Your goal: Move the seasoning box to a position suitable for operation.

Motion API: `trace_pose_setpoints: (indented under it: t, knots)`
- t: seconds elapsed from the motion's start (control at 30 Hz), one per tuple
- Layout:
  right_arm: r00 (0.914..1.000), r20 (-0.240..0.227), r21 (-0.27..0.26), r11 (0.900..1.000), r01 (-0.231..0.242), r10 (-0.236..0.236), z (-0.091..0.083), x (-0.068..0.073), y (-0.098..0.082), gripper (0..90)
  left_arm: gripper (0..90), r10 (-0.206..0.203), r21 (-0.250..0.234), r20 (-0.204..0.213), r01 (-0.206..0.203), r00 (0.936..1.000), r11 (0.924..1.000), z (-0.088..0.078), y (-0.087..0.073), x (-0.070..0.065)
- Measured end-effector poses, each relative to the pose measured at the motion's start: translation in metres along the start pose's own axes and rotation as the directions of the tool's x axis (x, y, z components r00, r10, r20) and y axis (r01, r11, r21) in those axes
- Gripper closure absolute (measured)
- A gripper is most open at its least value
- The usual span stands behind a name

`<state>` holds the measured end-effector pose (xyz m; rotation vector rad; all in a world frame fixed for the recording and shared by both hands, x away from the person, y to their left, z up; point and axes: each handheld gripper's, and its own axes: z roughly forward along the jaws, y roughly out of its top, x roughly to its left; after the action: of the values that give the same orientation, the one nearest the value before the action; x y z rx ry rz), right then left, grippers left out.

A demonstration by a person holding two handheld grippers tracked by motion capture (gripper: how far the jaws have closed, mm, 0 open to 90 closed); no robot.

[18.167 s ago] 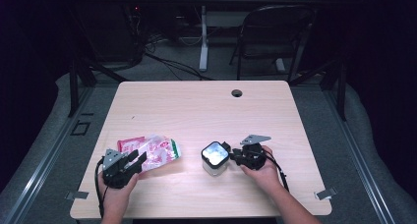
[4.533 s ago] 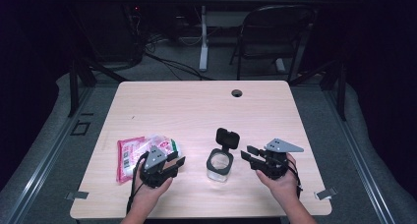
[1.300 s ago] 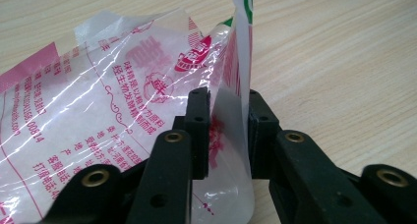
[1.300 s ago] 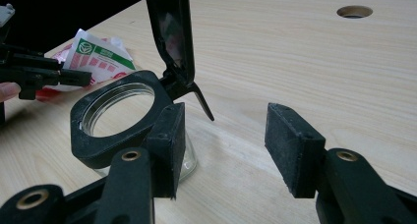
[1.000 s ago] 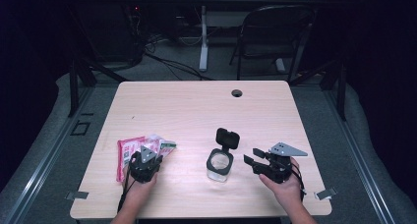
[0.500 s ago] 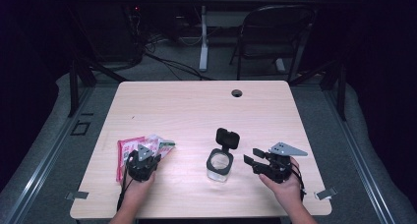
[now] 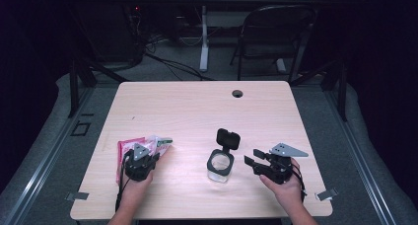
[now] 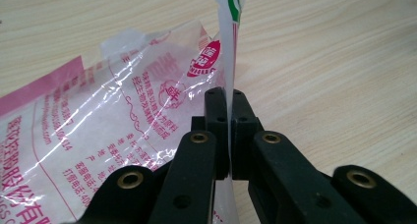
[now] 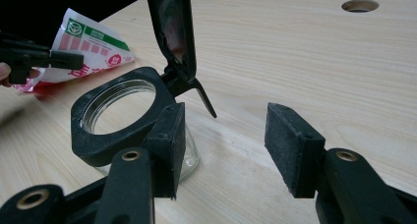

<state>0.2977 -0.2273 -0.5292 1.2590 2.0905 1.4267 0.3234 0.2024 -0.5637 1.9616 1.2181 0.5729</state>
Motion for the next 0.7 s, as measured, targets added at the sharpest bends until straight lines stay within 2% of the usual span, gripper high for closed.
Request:
trace_pose_setpoints:
  t: [0.2,0.3,0.47,0.7]
  knots:
    - [1.0000,0.001,0.001,1.000,0.001,-0.001,0.000,0.000,0.000,50.2,90.0,-0.037,-0.026,0.006,0.037,0.9993,0.9990,-0.007,0.003,0.006]
    - [1.0000,0.001,-0.001,1.000,-0.001,0.001,-0.001,-0.001,0.000,50.2,90.0,-0.037,-0.029,0.002,0.037,0.9993,0.9989,-0.010,0.004,0.008]
    - [1.0000,0.000,-0.001,1.000,-0.001,0.001,-0.001,-0.001,0.000,50.2,90.0,-0.064,-0.042,0.004,0.065,0.9979,0.9970,-0.014,0.005,0.012]
    - [1.0000,0.000,-0.004,1.000,-0.008,0.008,-0.001,-0.001,-0.001,50.2,90.0,-0.072,-0.057,-0.004,0.072,0.9974,0.9958,-0.021,0.008,0.016]
